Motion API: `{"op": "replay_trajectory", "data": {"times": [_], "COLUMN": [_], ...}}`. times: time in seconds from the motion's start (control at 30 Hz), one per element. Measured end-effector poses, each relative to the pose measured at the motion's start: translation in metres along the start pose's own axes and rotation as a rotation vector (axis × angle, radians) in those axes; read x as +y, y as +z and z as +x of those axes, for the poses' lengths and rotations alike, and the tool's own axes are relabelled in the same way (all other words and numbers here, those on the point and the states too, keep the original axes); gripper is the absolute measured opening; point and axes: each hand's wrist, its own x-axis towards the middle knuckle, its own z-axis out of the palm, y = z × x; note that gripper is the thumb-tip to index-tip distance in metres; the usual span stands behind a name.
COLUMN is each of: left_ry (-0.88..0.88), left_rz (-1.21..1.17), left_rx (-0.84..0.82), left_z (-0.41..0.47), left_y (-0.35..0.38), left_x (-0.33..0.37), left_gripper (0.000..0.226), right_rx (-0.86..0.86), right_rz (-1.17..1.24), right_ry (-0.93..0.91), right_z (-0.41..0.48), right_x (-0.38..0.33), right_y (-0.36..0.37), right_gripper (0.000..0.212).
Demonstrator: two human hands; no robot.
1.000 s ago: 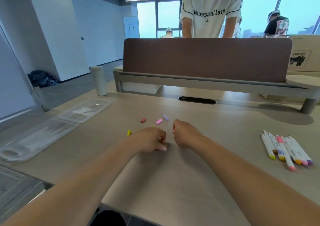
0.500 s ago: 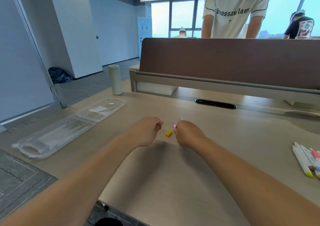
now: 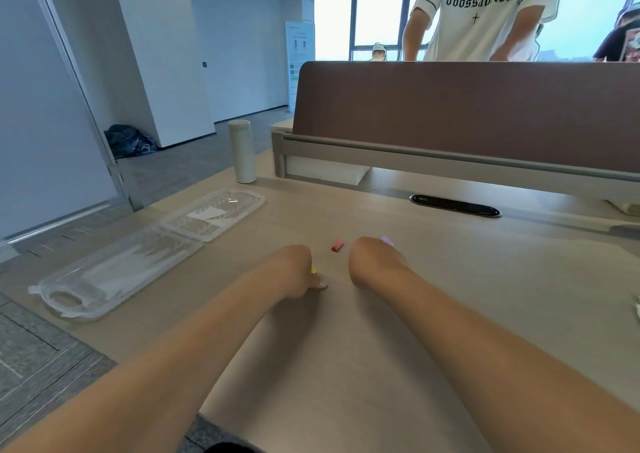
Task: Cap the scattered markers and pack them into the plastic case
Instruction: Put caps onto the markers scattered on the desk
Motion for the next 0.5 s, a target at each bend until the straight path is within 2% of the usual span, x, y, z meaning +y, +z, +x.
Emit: {"op": "replay_trajectory", "data": {"times": [0.07, 0.17, 0.27, 0.4, 0.5], "left_ry": [0.01, 0.045, 0.087, 0.118, 0.112], "left_rz": [0.026, 0.038, 0.054, 0.002, -0.088], "left_rx": [0.007, 0.051, 0.094, 0.147, 0.182], "left_z": [0.003, 0.005, 0.005, 0.009, 0.014], "left_y": [0.002, 0.003, 0.006, 0.007, 0.007], "left_x": [0.001, 0.002, 0.006, 0.009, 0.009], "left_gripper": [0.044, 0.037, 0.033, 0.022, 0.009], "right_rx": [-0.087, -0.096, -0.15, -0.136, -0.067], "right_rz": [-0.073, -0.153, -0.242, -0.197, -0.07], "right_ry": [0.085, 0.095, 0.164, 0.066, 0.059], "right_z": [0.003, 0.009, 0.007, 0.012, 0.013], "right_x": [-0.002, 0.002, 0.004, 0.007, 0.011], "right_y": [-0.002, 0.001, 0.0, -0.001, -0.003], "right_gripper": [0.011, 0.041, 0.056, 0.05, 0.047]}}
